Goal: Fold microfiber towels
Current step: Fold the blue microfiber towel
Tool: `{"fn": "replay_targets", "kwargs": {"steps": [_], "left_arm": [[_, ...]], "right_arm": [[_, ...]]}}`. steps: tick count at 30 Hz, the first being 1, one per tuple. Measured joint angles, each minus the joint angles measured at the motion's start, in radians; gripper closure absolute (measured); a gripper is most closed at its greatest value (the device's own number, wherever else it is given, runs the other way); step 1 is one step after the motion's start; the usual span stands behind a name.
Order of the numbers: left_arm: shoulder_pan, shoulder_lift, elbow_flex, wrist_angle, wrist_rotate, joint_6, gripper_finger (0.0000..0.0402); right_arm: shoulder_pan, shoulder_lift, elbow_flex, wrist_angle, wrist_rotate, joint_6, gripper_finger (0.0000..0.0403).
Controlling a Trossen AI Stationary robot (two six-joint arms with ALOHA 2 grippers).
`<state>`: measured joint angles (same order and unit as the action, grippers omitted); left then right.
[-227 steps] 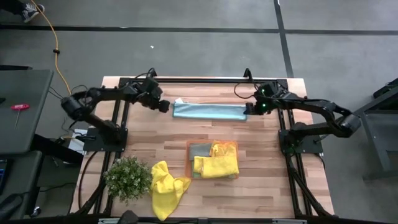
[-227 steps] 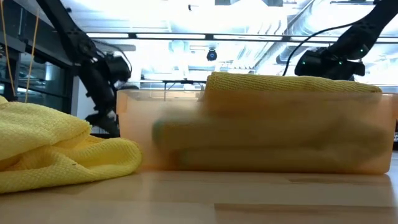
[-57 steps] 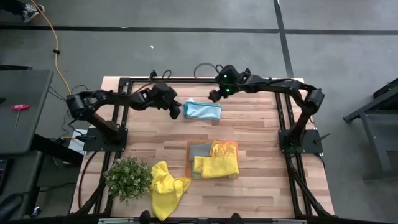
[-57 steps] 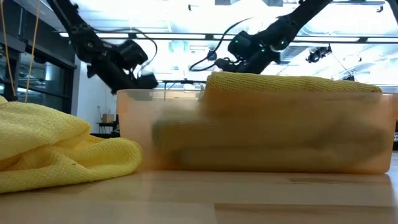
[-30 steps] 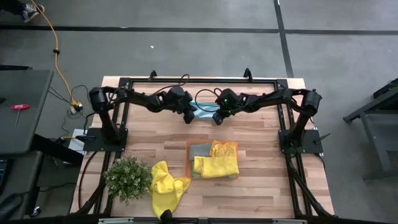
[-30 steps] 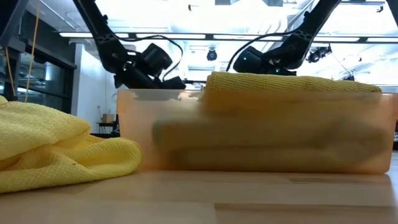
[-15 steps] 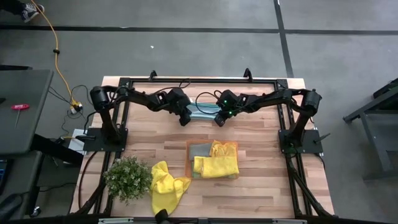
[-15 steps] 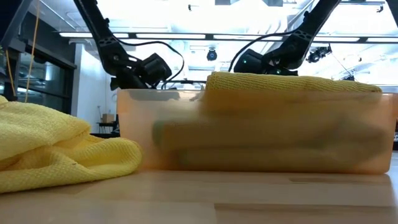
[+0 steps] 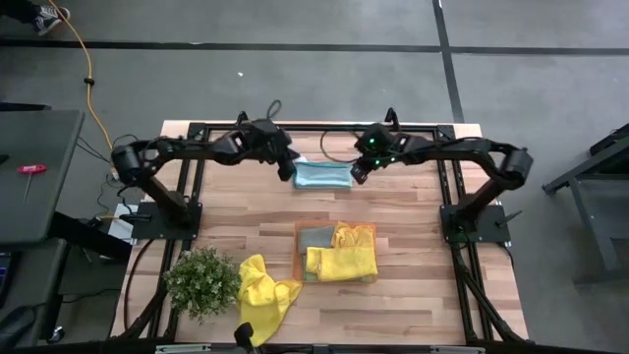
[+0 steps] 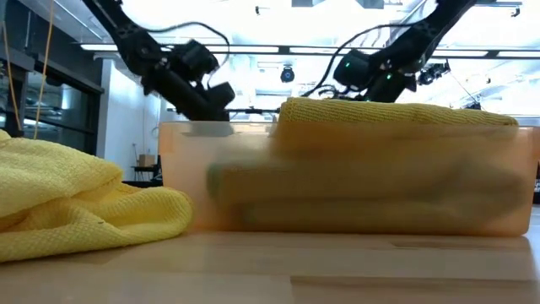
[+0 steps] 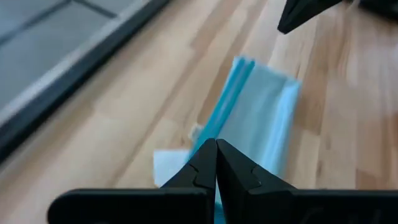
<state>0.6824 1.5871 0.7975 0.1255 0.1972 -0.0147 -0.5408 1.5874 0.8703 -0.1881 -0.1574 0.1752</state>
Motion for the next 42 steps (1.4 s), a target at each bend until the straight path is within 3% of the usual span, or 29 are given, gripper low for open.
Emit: {"fn": "replay_targets", "kwargs": {"steps": [7,16,20,29,33,42], "left_arm": [[0.021,-0.107,0.001,-0.042,0.001,0.019,0.0401],[-0.035,-0.055,0.001,-0.050,-0.001,0.039,0.0364],[-0.080,-0.030,0.001,-0.049,-0.004,0.102,0.0315],[-0.182,-0.028,0.001,-0.133,-0.090,0.305,0.0204],[-0.216,-0.027,0.001,-0.219,-0.097,0.368,0.0186],[-0.239,0.012,0.001,-0.202,-0.213,0.444,0.0191]], "right_arm": [[-0.072,-0.088,0.001,-0.057,-0.001,-0.001,0.0402],[-0.111,-0.088,0.000,-0.074,-0.080,0.003,0.0394],[-0.126,-0.057,-0.002,-0.083,-0.151,0.002,0.0347],[-0.115,0.048,-0.002,-0.023,-0.165,-0.022,0.0206],[-0.100,0.056,-0.002,0.013,-0.186,-0.044,0.0183],[-0.094,0.056,-0.002,0.052,-0.187,-0.072,0.0181]]}}
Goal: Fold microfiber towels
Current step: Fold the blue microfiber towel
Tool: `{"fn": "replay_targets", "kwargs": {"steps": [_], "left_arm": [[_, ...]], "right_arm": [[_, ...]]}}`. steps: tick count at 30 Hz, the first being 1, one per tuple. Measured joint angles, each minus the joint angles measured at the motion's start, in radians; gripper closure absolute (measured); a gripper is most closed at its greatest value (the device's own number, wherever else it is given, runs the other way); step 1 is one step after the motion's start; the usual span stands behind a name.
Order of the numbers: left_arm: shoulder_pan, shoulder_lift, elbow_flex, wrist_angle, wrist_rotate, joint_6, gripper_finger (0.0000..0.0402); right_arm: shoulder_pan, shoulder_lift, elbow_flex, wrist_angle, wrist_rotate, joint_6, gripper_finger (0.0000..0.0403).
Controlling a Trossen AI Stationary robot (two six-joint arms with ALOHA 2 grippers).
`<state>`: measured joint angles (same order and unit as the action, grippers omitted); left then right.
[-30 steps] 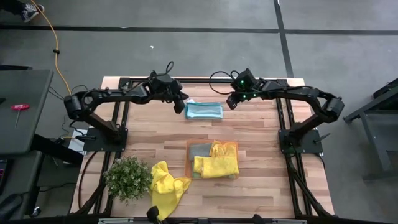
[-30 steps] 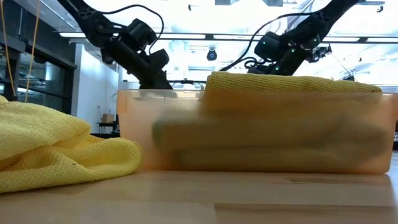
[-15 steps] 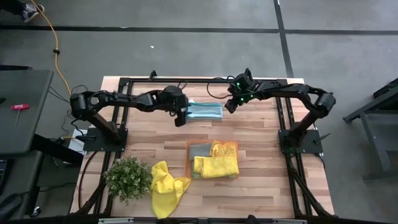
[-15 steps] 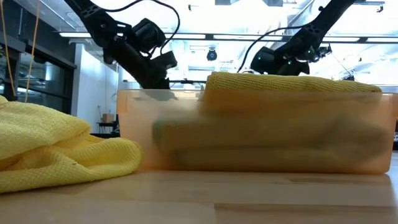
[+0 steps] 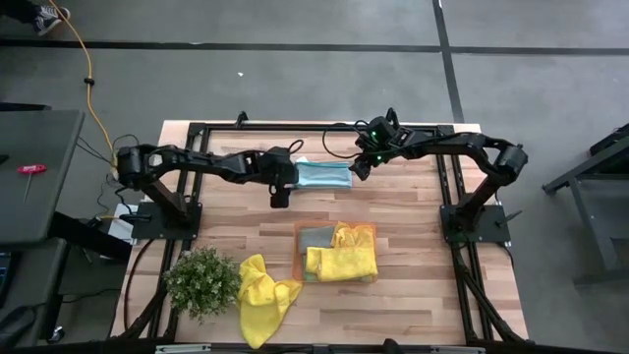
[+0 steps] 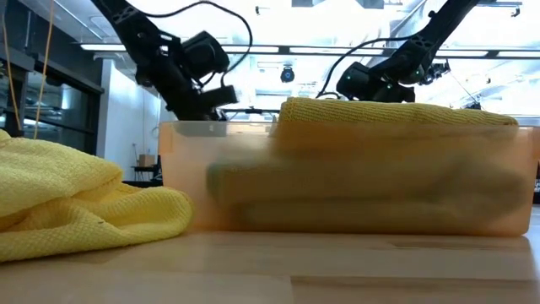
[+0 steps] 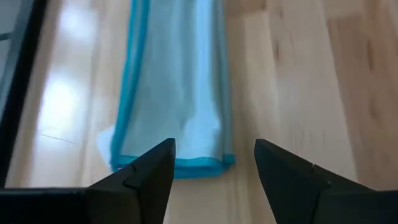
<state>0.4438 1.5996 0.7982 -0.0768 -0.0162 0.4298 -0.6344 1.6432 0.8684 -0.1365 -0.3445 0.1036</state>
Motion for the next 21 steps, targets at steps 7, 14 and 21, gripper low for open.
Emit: {"fn": "replay_targets", "kwargs": {"steps": [7,14,21], "left_arm": [[0.001,0.114,0.000,0.070,0.004,0.061,0.0195],[0.000,0.158,0.002,0.062,0.008,0.049,0.0198],[-0.001,0.150,0.001,0.043,0.013,0.002,0.0210]], "right_arm": [[0.000,0.000,0.000,0.003,0.004,0.001,0.0181],[0.000,0.000,0.000,0.003,0.004,0.011,0.0181],[0.000,0.000,0.000,0.008,0.003,0.037,0.0181]]}}
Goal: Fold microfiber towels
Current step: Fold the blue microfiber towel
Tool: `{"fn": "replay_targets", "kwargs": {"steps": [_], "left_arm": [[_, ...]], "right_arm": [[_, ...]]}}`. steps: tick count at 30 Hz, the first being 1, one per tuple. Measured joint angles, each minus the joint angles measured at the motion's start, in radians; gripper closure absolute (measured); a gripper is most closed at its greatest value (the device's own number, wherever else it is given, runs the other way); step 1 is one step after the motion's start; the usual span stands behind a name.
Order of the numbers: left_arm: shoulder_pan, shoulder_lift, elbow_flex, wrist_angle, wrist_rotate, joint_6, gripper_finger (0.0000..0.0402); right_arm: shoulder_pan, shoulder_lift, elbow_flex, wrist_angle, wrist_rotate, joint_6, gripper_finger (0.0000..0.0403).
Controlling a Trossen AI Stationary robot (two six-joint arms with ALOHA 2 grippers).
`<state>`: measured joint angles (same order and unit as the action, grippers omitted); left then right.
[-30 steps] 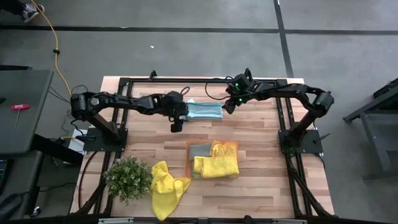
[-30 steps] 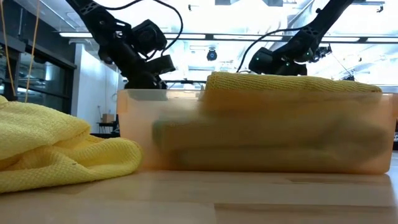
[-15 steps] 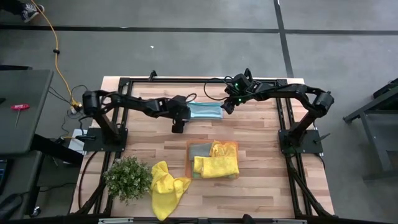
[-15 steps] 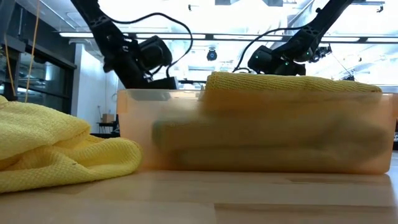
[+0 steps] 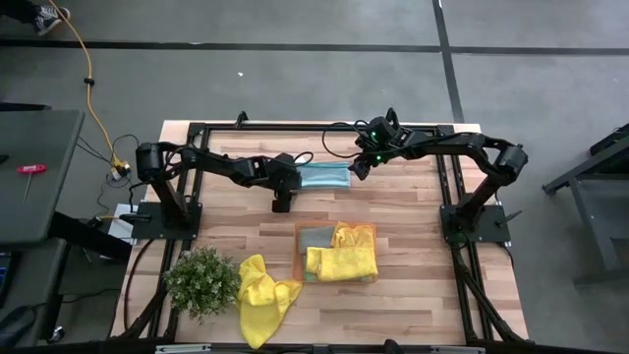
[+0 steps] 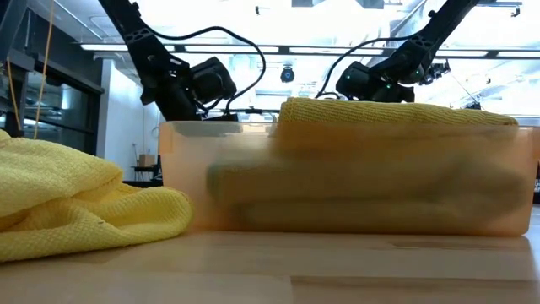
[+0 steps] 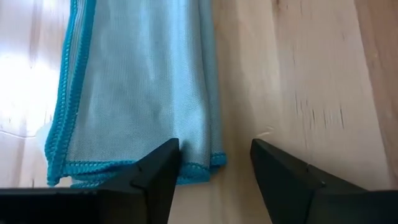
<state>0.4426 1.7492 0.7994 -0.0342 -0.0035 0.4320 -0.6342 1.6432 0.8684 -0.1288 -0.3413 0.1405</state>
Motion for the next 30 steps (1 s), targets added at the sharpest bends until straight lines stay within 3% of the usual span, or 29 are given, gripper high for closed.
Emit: {"fn": "replay_targets", "kwargs": {"steps": [10,15,19,21,25,30], "left_arm": [[0.006,-0.100,0.020,-0.051,0.020,-0.062,0.0224],[0.025,-0.183,0.020,-0.058,0.019,-0.074,0.0224],[0.052,-0.256,0.020,-0.067,0.042,-0.157,0.0224],[0.080,-0.284,0.016,-0.059,0.101,-0.236,0.0223],[0.147,-0.325,-0.045,0.100,0.257,-0.447,0.0222],[0.205,-0.358,-0.156,0.375,0.307,-0.674,0.0222]], "right_arm": [[-0.041,0.000,0.000,0.028,-0.009,0.357,0.0181],[-0.054,0.000,0.000,0.022,-0.010,0.458,0.0181],[-0.049,0.004,0.000,0.021,-0.011,0.522,0.0181],[-0.044,0.015,0.000,0.023,-0.010,0.553,0.0181],[-0.029,0.065,0.000,0.039,-0.011,0.587,0.0181],[-0.019,0.110,0.000,0.080,-0.019,0.615,0.0181]]}}
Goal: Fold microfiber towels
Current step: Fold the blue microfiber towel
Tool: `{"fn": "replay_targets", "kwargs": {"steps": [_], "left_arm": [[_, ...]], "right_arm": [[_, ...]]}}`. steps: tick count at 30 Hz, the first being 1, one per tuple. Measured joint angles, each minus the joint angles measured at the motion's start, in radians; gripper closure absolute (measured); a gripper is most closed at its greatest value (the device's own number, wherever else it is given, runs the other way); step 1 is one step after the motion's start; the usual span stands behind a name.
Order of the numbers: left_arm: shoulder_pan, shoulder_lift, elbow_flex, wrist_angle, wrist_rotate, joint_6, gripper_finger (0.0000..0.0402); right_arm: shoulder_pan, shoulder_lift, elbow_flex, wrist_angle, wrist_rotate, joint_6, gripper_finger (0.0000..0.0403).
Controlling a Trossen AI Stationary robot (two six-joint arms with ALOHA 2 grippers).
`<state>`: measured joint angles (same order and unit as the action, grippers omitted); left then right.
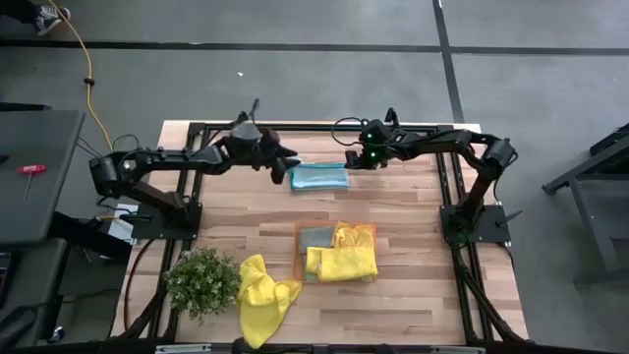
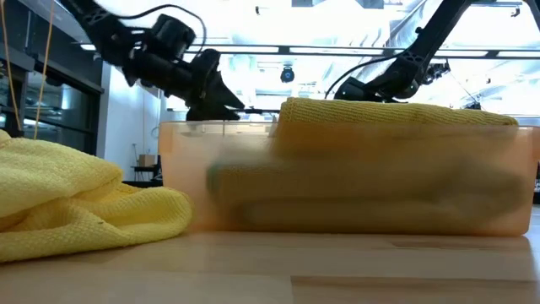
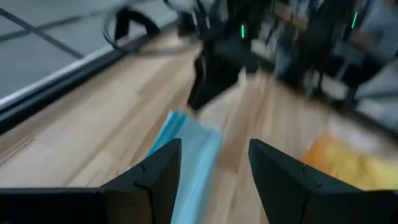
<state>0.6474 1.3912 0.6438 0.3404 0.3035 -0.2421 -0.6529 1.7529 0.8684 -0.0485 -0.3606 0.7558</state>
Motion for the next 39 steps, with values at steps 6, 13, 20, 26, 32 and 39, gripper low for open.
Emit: {"fn": "replay_targets", "kwargs": {"steps": [6,13,20,26,32,39], "left_arm": [[0.035,-0.040,-0.138,0.329,-0.052,-0.200,0.0224],[0.065,-0.058,-0.264,0.529,-0.108,-0.323,0.0224],[0.064,-0.058,-0.264,0.533,-0.076,-0.268,0.0222],[0.064,-0.058,-0.263,0.533,-0.044,-0.270,0.0222],[0.058,-0.058,-0.263,0.533,-0.044,-0.248,0.0222],[0.052,-0.059,-0.263,0.533,-0.040,-0.191,0.0222]], "right_arm": [[-0.004,0.001,0.000,0.013,-0.002,0.021,0.0181],[-0.010,0.001,0.000,0.008,0.015,0.161,0.0181],[0.005,0.021,0.001,0.025,0.046,0.190,0.0181],[0.014,0.054,0.003,0.049,0.078,0.212,0.0181],[0.014,0.061,0.000,0.113,0.097,0.251,0.0181],[0.058,0.063,0.000,0.122,0.078,0.200,0.0181]]}}
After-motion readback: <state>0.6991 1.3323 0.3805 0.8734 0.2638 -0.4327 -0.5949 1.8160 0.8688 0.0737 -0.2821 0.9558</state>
